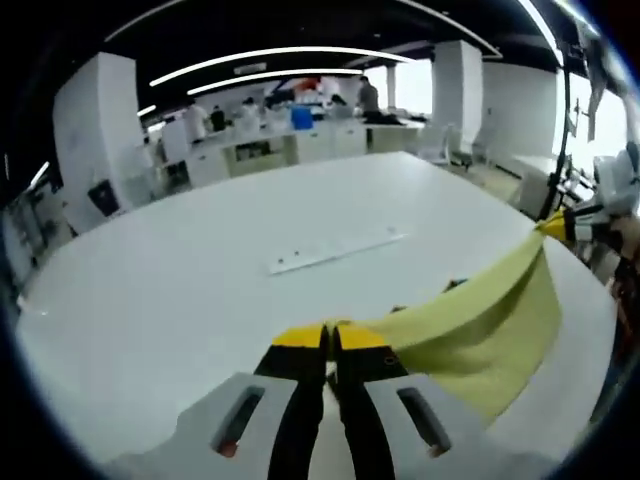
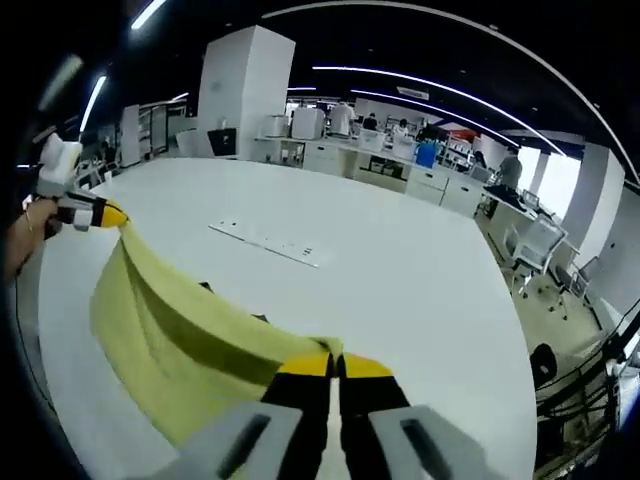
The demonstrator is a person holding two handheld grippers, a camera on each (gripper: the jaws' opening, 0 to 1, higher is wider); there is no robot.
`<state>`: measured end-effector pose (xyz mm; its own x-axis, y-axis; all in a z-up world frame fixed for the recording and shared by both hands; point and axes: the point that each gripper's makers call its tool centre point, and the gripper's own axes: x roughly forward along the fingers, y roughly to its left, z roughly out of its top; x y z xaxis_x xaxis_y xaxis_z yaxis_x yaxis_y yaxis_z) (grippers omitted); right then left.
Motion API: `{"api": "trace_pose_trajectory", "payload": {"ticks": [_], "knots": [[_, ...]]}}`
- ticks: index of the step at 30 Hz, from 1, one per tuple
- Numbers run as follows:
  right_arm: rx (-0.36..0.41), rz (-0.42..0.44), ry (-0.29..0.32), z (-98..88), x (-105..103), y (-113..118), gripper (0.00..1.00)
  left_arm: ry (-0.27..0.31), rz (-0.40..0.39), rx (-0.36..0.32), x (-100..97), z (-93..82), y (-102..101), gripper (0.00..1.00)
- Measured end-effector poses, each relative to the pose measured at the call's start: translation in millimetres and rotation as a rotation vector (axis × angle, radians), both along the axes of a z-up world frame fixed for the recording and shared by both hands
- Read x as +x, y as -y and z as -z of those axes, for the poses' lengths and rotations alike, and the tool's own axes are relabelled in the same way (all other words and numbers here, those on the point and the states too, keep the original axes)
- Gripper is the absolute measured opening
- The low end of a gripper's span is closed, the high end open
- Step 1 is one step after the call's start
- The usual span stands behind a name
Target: Fold the garment on the visible template until the final outline fits inside the template.
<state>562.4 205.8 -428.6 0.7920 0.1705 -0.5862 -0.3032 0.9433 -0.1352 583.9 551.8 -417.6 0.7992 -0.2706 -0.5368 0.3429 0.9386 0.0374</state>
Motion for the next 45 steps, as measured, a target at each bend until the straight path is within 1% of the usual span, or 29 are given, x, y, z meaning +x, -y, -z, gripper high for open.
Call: {"api": "trace_pose_trajectory", "payload": {"ticks": [2,4,6,9,12,16,19,20,22,24,26,28,31,35,37,39,41,45], "knots": [[0.0,0.002,-0.006,7.9,4.7,1.5,0.0,-0.006,-0.011,0.002,6.5,9.4,-3.5,0.0],[0.011,0.009,-0.015,16.9,8.0,1.5,0.0,-0.019,-0.02,0.0,7.3,18.1,-3.1,0.0],[0.016,0.016,-0.023,24.7,11.6,1.3,0.0,-0.048,-0.033,-0.019,11.1,29.1,-4.3,0.0],[0.022,0.024,-0.04,36.1,17.3,2.2,0.0,-0.057,-0.033,-0.016,12.8,41.8,-3.4,0.0],[0.02,0.03,-0.049,47.4,22.0,1.8,0.0,-0.059,-0.039,-0.023,15.9,48.7,-4.4,0.0],[0.025,0.038,-0.06,56.1,27.3,3.8,0.0,-0.068,-0.052,-0.029,22.7,60.2,-7.9,0.0],[0.025,0.046,-0.064,62.4,32.1,5.4,0.0,-0.067,-0.063,-0.033,23.2,65.5,-5.6,0.0],[0.023,0.048,-0.068,66.5,33.5,6.0,0.0,-0.069,-0.061,-0.022,24.8,68.5,-3.9,0.0],[0.025,0.053,-0.075,73.2,35.0,6.0,0.0,-0.066,-0.069,-0.013,27.0,72.6,-5.3,0.0],[0.024,0.056,-0.083,79.3,35.8,5.8,0.0,-0.063,-0.082,-0.022,33.0,75.5,-8.9,0.0],[0.026,0.055,-0.091,84.7,37.1,6.2,0.0,-0.067,-0.092,-0.027,34.8,79.4,-10.7,0.0],[0.026,0.057,-0.099,88.6,37.0,6.0,0.0,-0.076,-0.098,-0.031,31.8,82.2,-9.8,0.0],[0.025,0.054,-0.107,94.6,39.7,6.7,0.0,-0.089,-0.1,-0.023,34.3,90.6,-13.3,0.0],[0.027,0.053,-0.115,96.6,36.1,4.4,0.0,-0.099,-0.103,-0.029,31.3,96.7,-13.9,0.0],[0.026,0.05,-0.124,99.5,38.6,5.3,0.0,-0.101,-0.085,-0.008,30.2,98.3,-13.1,0.0],[0.028,0.05,-0.126,98.7,35.5,4.0,0.0,-0.1,-0.078,-0.007,31.3,98.4,-12.7,0.0],[0.026,0.049,-0.137,101.8,33.1,2.0,0.0,-0.101,-0.067,-0.001,33.2,99.9,-11.9,0.0],[0.029,0.041,-0.152,107.5,33.3,1.8,0.0,-0.092,-0.035,0.045,32.8,103.9,-10.9,0.0]]}}
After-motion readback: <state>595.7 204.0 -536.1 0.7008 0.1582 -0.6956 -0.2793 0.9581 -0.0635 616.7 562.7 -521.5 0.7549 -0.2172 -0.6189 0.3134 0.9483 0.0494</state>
